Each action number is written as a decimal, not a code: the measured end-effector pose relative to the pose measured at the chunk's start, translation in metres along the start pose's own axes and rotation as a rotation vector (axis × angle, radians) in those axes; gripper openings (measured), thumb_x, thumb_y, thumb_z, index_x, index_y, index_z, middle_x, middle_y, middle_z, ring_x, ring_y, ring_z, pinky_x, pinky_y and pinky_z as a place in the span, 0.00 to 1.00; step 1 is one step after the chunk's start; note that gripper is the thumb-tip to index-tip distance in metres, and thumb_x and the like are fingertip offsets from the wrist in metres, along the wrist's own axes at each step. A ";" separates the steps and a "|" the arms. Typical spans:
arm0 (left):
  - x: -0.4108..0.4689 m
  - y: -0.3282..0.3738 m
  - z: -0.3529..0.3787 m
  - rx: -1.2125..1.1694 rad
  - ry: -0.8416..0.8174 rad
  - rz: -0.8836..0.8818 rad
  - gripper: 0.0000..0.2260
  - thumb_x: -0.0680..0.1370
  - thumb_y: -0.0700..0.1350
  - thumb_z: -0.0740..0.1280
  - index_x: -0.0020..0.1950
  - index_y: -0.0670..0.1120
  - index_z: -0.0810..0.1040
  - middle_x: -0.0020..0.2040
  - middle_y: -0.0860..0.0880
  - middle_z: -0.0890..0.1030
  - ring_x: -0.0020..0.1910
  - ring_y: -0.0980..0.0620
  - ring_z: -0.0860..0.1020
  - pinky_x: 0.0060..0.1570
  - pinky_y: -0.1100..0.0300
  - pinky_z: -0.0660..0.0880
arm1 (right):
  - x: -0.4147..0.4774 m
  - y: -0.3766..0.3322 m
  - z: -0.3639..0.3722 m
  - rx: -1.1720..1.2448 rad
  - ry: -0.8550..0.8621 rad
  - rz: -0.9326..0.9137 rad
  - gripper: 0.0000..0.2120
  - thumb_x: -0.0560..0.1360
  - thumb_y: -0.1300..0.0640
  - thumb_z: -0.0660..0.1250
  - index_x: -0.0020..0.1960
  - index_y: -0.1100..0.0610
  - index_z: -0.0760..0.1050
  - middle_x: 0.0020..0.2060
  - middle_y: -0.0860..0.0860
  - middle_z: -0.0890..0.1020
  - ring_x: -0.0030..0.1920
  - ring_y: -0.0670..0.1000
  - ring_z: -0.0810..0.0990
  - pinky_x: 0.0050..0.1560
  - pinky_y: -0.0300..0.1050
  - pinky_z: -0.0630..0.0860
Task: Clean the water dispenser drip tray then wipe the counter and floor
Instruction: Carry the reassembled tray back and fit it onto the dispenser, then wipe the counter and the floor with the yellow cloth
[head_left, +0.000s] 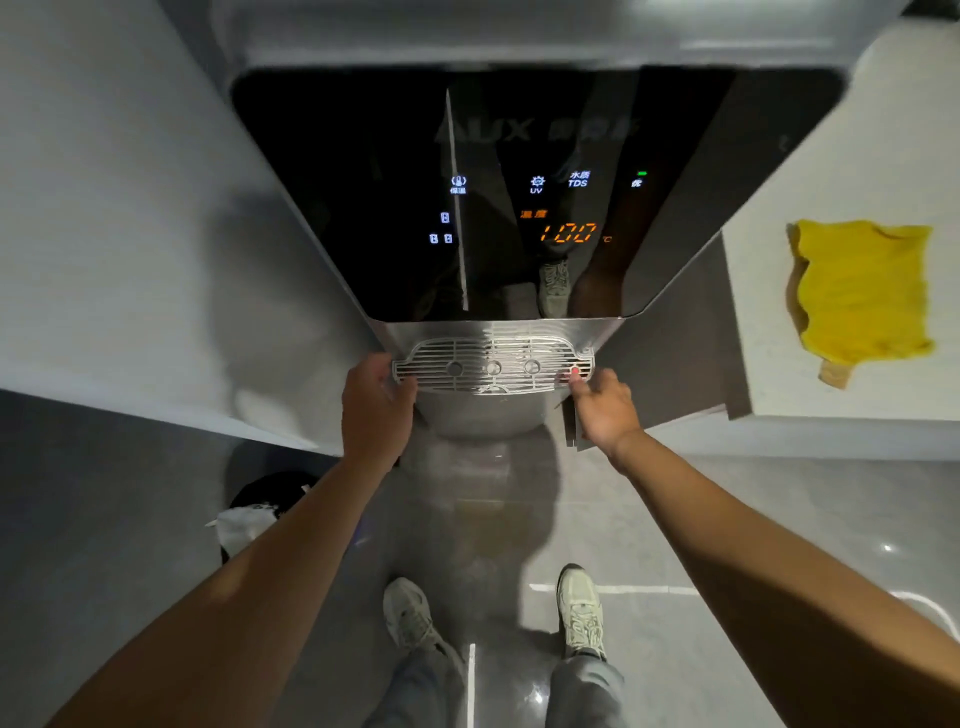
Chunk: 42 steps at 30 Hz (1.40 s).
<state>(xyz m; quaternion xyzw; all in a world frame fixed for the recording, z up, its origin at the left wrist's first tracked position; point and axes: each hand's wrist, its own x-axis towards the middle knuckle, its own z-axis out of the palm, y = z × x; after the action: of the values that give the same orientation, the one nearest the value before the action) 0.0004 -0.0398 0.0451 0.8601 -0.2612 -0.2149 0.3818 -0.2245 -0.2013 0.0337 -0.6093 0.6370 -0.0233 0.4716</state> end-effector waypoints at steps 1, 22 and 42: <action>-0.011 0.010 -0.007 0.043 -0.044 0.070 0.07 0.79 0.44 0.69 0.57 0.47 0.79 0.49 0.53 0.78 0.51 0.49 0.79 0.47 0.57 0.75 | -0.015 -0.003 -0.007 -0.025 -0.044 -0.034 0.20 0.84 0.45 0.60 0.67 0.59 0.72 0.66 0.62 0.74 0.65 0.64 0.75 0.67 0.57 0.73; -0.093 0.289 0.110 0.416 -0.504 0.598 0.23 0.82 0.52 0.68 0.75 0.50 0.71 0.71 0.50 0.74 0.62 0.47 0.78 0.63 0.50 0.75 | -0.005 0.030 -0.308 -0.794 0.251 -0.646 0.14 0.72 0.50 0.75 0.54 0.56 0.82 0.50 0.58 0.81 0.50 0.65 0.80 0.44 0.56 0.78; -0.089 0.489 0.420 0.597 -0.550 0.957 0.24 0.75 0.55 0.65 0.69 0.47 0.77 0.71 0.45 0.76 0.70 0.40 0.73 0.69 0.46 0.70 | 0.038 0.156 -0.580 -0.025 0.422 -0.185 0.13 0.78 0.46 0.65 0.37 0.49 0.69 0.31 0.47 0.78 0.35 0.49 0.78 0.36 0.45 0.74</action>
<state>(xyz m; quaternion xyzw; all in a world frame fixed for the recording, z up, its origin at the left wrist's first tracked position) -0.4469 -0.4939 0.1772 0.6306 -0.7548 -0.1514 0.0981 -0.6999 -0.5074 0.2389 -0.6524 0.6633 -0.1855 0.3162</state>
